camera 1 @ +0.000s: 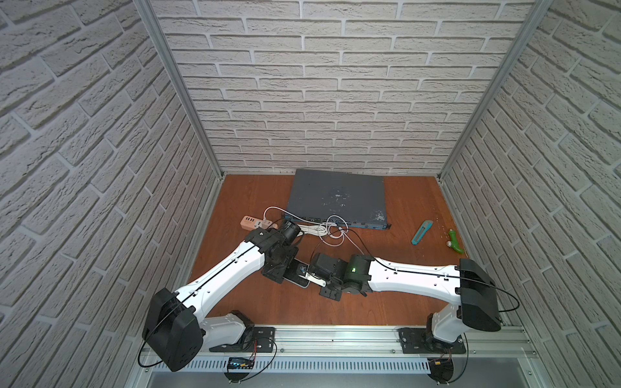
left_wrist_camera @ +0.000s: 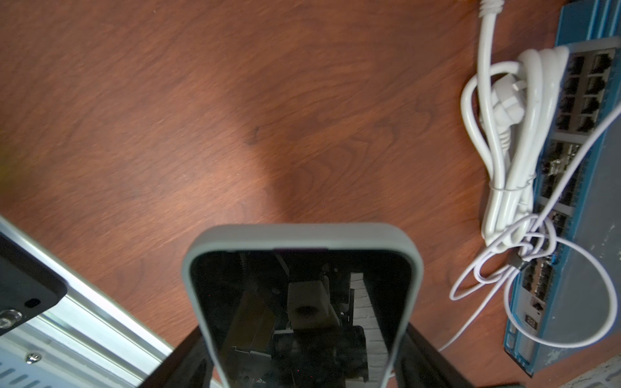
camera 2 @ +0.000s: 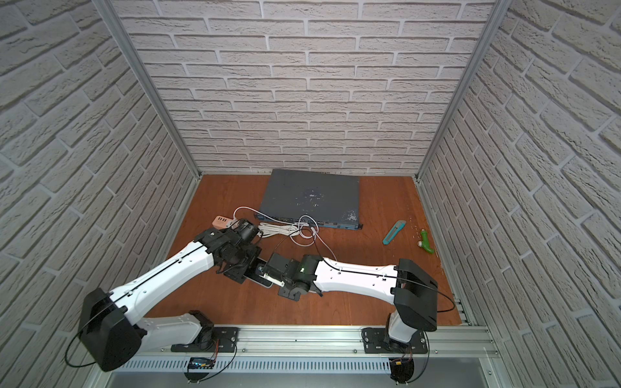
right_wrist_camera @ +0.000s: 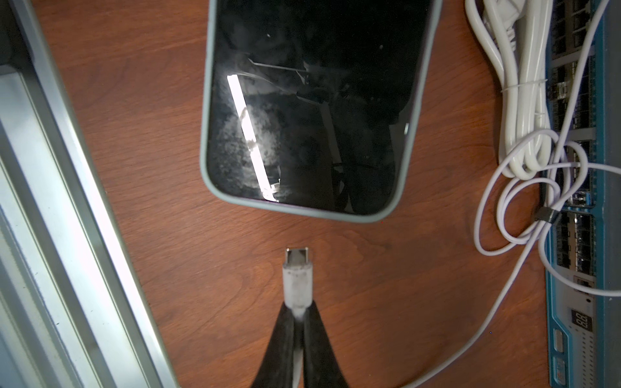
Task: Plug the charging cable into the phone
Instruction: Insert the charging cable into the phone.
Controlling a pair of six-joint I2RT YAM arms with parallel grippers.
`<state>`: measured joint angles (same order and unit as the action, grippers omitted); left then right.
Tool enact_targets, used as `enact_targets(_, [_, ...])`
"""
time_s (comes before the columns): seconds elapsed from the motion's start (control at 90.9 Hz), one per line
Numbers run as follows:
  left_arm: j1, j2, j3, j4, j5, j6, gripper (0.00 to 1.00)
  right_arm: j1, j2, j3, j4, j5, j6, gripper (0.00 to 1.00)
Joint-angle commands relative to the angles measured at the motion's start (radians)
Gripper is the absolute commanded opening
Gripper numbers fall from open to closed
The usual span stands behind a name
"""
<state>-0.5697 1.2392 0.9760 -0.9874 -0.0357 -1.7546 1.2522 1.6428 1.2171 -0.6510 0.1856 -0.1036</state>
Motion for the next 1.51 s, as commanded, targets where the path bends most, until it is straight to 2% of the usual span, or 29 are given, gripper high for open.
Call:
enact_targets(0.0, [-0.006, -0.024, 0.014, -0.006, 0.001, -0.01, 0.0, 0.006, 0.013, 0.005, 0.017, -0.019, 0.012, 0.03])
enact_targets(1.496, [-0.014, -0.019, 0.007, 0.006, 0.001, -0.007, 0.0, 0.006, 0.054, 0.065, 0.031, -0.015, 0.006, 0.03])
